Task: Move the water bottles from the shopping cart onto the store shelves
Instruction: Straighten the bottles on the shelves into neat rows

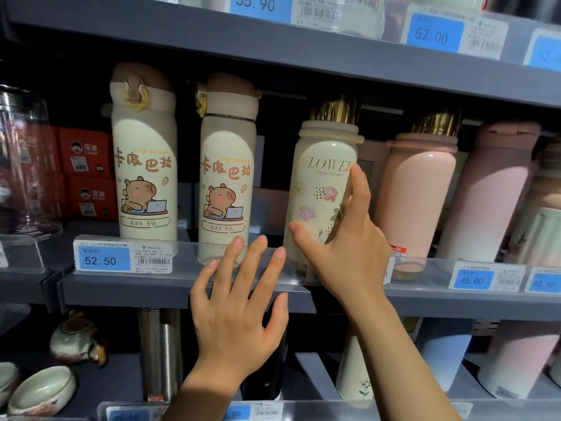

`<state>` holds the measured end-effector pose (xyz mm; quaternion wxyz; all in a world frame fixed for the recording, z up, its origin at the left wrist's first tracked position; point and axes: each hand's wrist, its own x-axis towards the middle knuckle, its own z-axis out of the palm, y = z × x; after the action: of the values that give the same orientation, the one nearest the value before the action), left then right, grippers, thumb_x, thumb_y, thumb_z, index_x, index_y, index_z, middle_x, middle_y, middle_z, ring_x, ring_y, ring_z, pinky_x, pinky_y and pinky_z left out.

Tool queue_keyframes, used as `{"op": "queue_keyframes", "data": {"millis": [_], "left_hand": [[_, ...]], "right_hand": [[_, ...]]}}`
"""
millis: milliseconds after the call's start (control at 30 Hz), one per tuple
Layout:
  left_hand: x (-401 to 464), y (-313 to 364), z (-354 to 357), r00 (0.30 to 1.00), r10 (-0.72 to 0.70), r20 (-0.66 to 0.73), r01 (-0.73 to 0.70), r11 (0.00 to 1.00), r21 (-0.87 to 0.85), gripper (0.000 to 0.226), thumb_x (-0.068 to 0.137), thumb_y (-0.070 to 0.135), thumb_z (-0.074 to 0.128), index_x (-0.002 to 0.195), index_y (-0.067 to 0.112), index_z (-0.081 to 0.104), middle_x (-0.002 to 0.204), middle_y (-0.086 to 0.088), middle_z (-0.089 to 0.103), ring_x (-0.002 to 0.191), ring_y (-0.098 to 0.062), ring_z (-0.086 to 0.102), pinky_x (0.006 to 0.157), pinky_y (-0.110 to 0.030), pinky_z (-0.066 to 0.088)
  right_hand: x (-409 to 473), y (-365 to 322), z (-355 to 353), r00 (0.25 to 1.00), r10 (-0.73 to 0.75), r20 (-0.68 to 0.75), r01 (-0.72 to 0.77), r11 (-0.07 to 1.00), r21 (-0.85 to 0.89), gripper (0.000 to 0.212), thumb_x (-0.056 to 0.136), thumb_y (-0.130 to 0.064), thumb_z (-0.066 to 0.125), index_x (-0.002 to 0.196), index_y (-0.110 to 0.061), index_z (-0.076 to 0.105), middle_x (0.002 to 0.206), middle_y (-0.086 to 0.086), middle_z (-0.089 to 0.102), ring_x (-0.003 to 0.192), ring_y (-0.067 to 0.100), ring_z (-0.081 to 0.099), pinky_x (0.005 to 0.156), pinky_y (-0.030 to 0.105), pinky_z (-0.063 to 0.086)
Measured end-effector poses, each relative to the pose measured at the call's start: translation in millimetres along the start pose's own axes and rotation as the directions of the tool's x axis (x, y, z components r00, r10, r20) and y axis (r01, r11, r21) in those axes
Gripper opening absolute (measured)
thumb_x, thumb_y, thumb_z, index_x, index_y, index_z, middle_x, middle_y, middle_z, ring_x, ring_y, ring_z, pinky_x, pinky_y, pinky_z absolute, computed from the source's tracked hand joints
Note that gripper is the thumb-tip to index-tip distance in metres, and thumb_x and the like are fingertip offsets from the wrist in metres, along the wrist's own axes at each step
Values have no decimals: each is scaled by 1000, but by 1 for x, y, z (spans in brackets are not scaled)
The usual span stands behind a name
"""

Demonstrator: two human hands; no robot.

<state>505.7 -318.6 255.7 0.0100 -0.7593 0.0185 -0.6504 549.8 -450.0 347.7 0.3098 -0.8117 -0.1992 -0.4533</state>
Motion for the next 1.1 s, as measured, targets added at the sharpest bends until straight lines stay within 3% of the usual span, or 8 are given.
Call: {"op": "queue_keyframes", "data": {"millis": [133,267,633,933,1100], "left_hand": [[0,-2,2,1000,17,-13,-17,1000,17,44,97,38,37,138,25,47,142,-3,52,136,-25,40,107,-41,26],[-1,-2,4,999,29,-36,-28,999,25,44,95,38,39,137,25,49,143,-2,52,134,-25,42,106,-41,27],[-1,-3,7,996,55,-68,-52,998,44,44,94,37,42,135,24,50,138,-4,54,132,-26,44,103,-43,30],[-2,-7,7,993,87,-77,-82,995,61,43,95,37,42,135,24,50,137,-5,55,131,-28,45,99,-45,34],[-1,-6,7,994,85,-72,-81,995,57,43,96,37,41,136,25,49,138,-5,54,131,-28,44,103,-43,29]], "right_hand": [[0,0,0,1000,13,5,-13,1000,-12,100,70,-53,56,151,-24,6,133,3,54,106,29,58,74,30,34],[-2,-1,1,999,37,-3,-37,999,-35,101,70,-49,59,153,-16,12,131,7,47,114,19,41,84,35,35],[1,0,-16,982,61,177,-91,982,167,98,80,-38,67,150,-40,-2,140,-8,47,118,17,53,85,34,44],[4,2,-19,985,69,159,-105,967,232,99,78,-31,70,150,-41,3,137,-3,49,121,15,51,91,42,49],[3,8,-19,988,74,135,-107,962,253,99,79,-30,70,151,-41,3,136,-4,49,120,14,50,86,34,47]]}}
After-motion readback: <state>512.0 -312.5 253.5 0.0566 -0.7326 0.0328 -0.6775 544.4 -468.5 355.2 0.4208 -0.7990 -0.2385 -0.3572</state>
